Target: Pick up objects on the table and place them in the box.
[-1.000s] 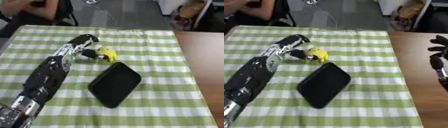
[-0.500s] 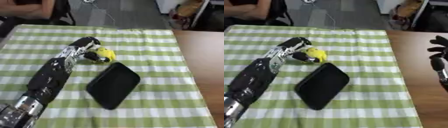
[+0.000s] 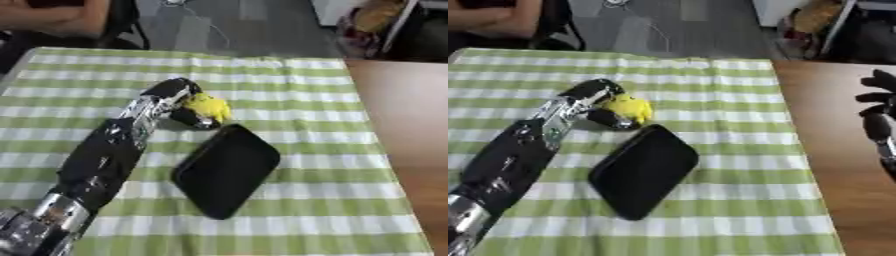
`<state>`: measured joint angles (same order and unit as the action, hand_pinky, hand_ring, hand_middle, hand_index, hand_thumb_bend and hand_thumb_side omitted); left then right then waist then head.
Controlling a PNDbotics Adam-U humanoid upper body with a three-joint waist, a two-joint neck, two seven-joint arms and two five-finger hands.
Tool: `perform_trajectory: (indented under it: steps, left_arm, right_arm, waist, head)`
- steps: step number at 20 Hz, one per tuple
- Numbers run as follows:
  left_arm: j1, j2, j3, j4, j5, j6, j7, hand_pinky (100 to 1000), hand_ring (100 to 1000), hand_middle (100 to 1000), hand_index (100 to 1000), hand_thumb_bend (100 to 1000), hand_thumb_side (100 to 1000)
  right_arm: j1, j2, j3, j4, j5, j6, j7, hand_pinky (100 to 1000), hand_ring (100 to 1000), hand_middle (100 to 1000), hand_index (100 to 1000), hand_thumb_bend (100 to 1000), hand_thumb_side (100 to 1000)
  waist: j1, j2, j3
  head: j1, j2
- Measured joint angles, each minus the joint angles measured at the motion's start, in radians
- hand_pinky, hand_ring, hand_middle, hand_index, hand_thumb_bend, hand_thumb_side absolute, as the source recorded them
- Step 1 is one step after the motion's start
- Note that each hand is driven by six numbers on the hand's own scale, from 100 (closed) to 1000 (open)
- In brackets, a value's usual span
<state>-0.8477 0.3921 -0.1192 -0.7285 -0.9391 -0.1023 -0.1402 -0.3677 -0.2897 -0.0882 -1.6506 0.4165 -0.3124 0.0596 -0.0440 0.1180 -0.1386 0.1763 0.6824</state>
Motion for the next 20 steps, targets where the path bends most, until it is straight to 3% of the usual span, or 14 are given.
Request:
perform_trajectory:
  steps: [3,8,9,10,12,15,20]
  left_arm:
    - [0.000,0.000,0.002,0.000,-0.003,-0.001,-0.001,623,596,672,805,901,636]
    - [-0.001,0.000,0.002,0.000,-0.012,0.004,0.004,504,477,531,745,694,603]
    - [-0.001,0.000,0.002,0.000,-0.014,0.008,0.007,475,455,515,730,621,611]
    - [-0.001,0.000,0.002,0.000,-0.016,0.011,0.011,430,407,483,697,415,624]
    - [-0.001,0.000,0.003,0.000,-0.016,0.021,0.023,352,320,427,643,125,626]
    - [0.001,0.000,0.003,0.000,-0.017,0.040,0.057,243,201,346,565,100,648]
    - [0.002,0.000,0.003,0.000,-0.017,0.067,0.111,147,100,286,506,100,560]
  right_arm:
    - [0.000,0.000,0.000,0.000,0.000,-0.001,0.002,580,702,786,930,642,1000]
    - [0.000,0.000,0.000,0.000,0.000,-0.002,0.002,580,702,787,930,642,1000]
    - [0.000,0.000,0.000,0.000,0.000,-0.002,0.002,580,702,787,930,642,1000]
    - [0.000,0.000,0.000,0.000,0.000,-0.002,0.002,580,702,787,929,642,1000]
    - [0.000,0.000,0.000,0.000,0.000,-0.003,0.003,580,702,787,929,642,999]
    - [0.000,0.000,0.000,0.000,0.000,-0.003,0.004,580,702,787,929,642,997]
    - [0.000,0.000,0.000,0.000,0.000,-0.003,0.004,581,703,787,929,643,996]
  waist:
    - [0.000,0.000,0.000]
    - [0.000,0.000,0.000]
    - [0.000,0.000,0.000]
    - [0.000,0.000,0.000]
    - [0.000,0.000,0.001]
    - [0.000,0.000,0.001]
    - [-0.001,0.000,0.003]
  head:
    - [0.001,0.000]
    - [0.001,0.000]
    - [0.001,0.000]
    - [0.001,0.000]
    - [0.001,0.000]
    - [0.001,0.000]
    - [0.001,0.000]
